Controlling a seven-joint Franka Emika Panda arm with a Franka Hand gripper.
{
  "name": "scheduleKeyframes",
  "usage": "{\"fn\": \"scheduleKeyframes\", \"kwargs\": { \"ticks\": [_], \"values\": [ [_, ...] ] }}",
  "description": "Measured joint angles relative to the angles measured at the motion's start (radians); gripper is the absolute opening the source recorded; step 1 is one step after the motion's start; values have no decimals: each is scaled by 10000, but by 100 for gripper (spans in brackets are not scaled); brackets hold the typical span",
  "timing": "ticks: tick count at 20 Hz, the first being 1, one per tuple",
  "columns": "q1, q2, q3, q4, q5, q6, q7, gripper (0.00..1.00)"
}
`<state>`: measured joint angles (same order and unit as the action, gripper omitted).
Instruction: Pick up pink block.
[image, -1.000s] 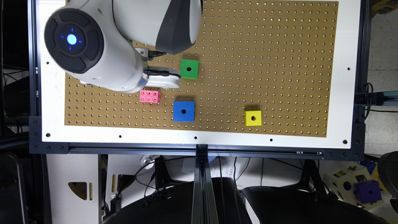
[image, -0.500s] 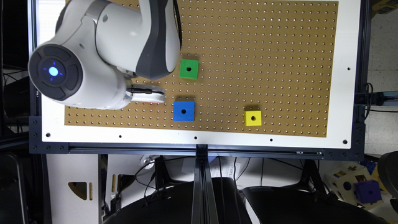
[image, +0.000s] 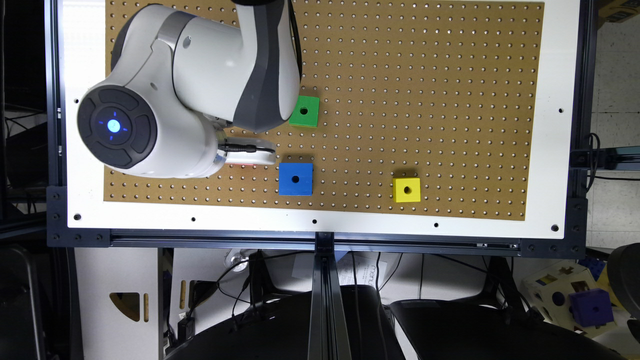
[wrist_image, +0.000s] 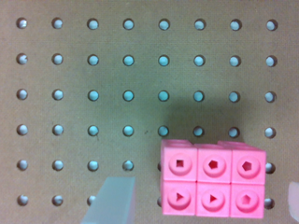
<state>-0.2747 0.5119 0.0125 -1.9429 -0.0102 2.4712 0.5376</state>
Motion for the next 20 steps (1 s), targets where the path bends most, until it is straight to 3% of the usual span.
{"fn": "scheduleKeyframes", "kwargs": {
  "ticks": [3,8,10,11,20],
  "values": [
    [0,324,3,9,0,323,0,100],
    [7,501,78,16,1,451,1,100],
    [12,816,93,19,0,787,1,100],
    [8,839,80,51,-3,855,4,0],
    [6,838,80,51,-3,849,4,0]
  ]
}}
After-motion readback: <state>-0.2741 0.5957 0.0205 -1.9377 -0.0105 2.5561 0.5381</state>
